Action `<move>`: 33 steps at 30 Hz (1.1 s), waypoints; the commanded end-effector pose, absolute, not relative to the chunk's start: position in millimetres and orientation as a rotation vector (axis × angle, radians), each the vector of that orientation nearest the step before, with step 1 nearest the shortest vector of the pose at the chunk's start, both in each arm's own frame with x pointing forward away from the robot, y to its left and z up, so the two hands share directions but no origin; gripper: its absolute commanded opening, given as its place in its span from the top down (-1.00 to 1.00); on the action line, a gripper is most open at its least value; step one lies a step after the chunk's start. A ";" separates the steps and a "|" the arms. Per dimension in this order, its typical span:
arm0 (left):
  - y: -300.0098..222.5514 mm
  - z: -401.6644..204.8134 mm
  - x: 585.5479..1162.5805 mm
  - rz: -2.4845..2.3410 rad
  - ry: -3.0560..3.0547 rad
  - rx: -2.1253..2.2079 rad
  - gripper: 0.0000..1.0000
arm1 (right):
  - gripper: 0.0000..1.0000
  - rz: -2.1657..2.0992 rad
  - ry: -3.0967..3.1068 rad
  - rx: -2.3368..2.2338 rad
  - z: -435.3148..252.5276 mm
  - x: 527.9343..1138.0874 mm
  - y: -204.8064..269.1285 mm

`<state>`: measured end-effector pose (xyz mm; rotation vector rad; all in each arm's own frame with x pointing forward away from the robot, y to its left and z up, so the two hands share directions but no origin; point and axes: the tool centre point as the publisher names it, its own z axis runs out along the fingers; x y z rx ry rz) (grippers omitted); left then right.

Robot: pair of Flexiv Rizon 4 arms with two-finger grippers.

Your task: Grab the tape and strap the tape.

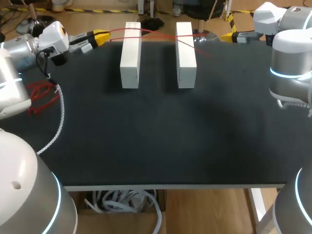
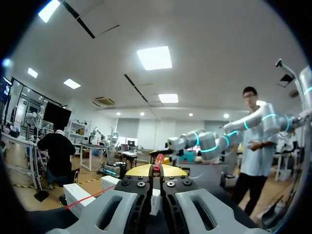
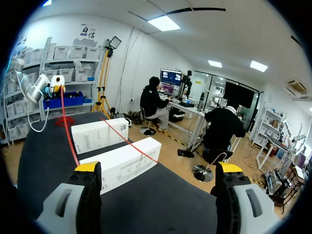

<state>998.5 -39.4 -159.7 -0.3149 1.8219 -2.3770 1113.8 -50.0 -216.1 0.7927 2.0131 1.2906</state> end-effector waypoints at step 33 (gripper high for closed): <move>-39.6 -160.3 999.4 -2.379 1.820 -0.312 1.00 | -1.00 2.205 0.875 1.886 -186.7 1041.5 -20.6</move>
